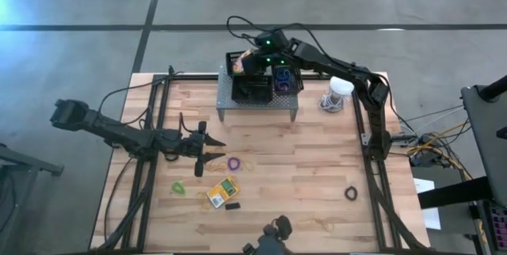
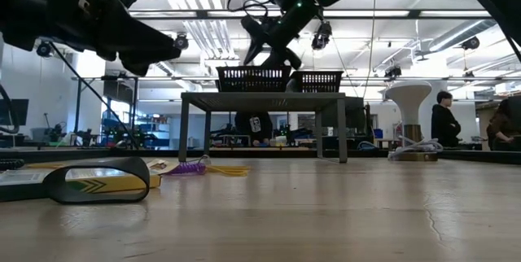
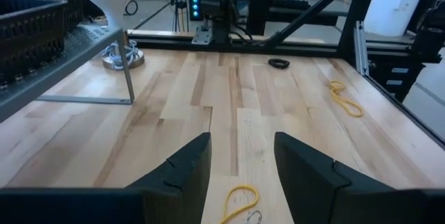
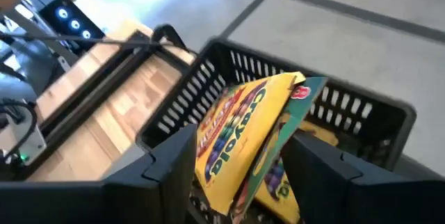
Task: Pick & Place Office Desk Supplies
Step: Put the crayon box in the top left black bin, then put the yellow rubber band into the bottom left black bin
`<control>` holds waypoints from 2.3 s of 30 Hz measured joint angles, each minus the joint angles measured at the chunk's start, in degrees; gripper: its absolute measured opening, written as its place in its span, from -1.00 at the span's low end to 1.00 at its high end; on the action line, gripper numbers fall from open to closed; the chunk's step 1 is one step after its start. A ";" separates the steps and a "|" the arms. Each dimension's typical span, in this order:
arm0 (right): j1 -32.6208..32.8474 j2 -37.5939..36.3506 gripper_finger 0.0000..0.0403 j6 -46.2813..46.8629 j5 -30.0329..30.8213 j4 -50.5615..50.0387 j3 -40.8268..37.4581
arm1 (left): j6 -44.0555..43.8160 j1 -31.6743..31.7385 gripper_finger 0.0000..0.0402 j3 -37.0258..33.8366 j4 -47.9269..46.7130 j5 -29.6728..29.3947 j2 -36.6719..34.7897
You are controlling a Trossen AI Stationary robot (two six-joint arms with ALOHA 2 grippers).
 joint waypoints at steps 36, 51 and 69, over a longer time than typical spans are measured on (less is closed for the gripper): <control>39.53 -16.02 0.04 -20.36 22.03 -5.89 -20.98 | -0.72 -0.07 -0.19 0.00 0.62 0.02 0.01; 38.73 -0.36 0.04 -17.13 13.18 35.17 -42.25 | -3.54 -0.11 -0.19 -0.02 0.37 0.01 0.01; 33.62 6.78 -0.59 -17.34 2.78 32.02 -38.91 | -4.07 -0.11 -0.19 -0.07 -1.28 0.00 0.02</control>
